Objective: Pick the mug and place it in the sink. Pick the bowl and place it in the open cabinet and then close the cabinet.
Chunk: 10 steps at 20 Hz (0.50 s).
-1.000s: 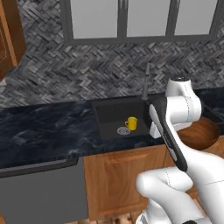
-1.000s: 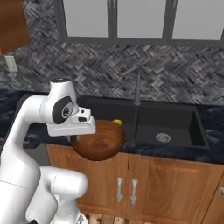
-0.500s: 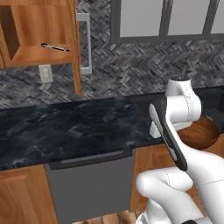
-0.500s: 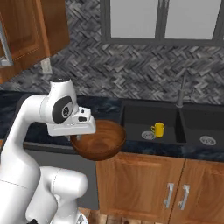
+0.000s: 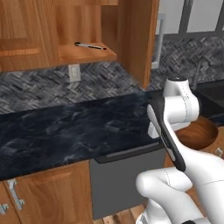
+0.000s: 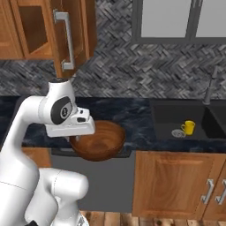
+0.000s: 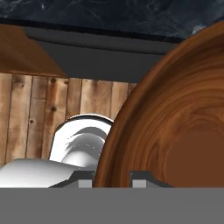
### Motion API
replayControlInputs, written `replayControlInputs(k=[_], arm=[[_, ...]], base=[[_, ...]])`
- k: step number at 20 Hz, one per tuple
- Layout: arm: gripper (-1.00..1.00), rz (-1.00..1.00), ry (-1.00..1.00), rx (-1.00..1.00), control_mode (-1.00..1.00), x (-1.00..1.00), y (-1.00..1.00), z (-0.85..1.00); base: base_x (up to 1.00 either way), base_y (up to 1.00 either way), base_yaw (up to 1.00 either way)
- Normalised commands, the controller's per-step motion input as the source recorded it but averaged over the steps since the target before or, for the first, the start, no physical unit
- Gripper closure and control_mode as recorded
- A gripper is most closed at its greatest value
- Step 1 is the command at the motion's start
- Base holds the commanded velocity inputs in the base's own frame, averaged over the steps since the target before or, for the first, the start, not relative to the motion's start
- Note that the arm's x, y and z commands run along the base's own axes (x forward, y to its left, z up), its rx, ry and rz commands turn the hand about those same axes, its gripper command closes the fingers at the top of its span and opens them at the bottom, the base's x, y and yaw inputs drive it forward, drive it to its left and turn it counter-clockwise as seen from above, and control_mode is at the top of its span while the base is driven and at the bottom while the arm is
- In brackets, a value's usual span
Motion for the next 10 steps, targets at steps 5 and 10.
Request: replayControlInputs(k=[5, 10], arm=[[1.00, 0.00, 0.00, 0.00, 1.00, 0.00, 0.00, 0.00], [1.00, 0.00, 0.00, 0.00, 1.00, 0.00, 0.00, 0.00]], base=[[0.00, 0.73, -0.42], [0.03, 0.87, -0.43]])
